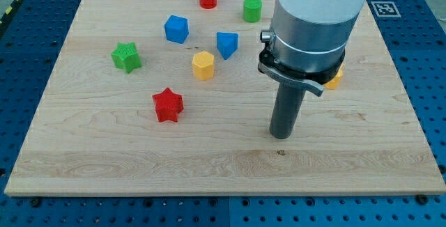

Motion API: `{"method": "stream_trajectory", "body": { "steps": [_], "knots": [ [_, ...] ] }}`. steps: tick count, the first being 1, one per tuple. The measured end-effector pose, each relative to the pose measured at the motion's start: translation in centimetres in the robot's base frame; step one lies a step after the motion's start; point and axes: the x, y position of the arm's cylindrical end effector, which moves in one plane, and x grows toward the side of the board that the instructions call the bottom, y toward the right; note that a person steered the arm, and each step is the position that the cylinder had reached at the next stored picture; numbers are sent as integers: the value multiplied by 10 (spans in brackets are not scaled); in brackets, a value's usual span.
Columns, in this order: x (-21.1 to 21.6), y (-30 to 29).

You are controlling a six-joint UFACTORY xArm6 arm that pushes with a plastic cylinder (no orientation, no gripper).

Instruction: Point your arm to the yellow heart

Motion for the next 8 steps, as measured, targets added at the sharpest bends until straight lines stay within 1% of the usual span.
{"method": "stream_trajectory", "body": {
  "steps": [3,4,6,8],
  "knots": [
    [-15,12],
    [-42,-3],
    [-46,-7],
    [-52,3]
  ]
}}
